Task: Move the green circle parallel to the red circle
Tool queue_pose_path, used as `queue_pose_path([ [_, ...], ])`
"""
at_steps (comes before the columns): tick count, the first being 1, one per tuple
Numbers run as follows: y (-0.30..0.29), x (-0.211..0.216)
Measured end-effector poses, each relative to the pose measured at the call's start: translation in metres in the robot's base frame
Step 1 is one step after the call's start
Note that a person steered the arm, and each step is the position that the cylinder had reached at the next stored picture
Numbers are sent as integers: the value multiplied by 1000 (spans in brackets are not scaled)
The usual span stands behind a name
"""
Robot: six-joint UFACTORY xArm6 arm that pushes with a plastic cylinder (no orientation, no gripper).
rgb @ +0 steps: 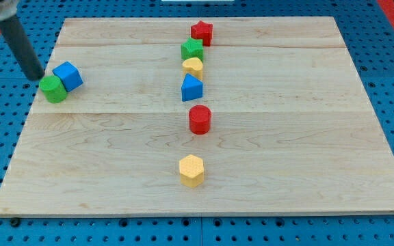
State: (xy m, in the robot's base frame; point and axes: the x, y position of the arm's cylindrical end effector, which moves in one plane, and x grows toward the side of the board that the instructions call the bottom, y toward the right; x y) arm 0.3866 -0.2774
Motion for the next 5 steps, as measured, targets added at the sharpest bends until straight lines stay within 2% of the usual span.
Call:
queue_pose_path([
  [1, 36, 55],
  [2, 82, 76],
  [4, 66, 67],
  [5, 133, 73],
])
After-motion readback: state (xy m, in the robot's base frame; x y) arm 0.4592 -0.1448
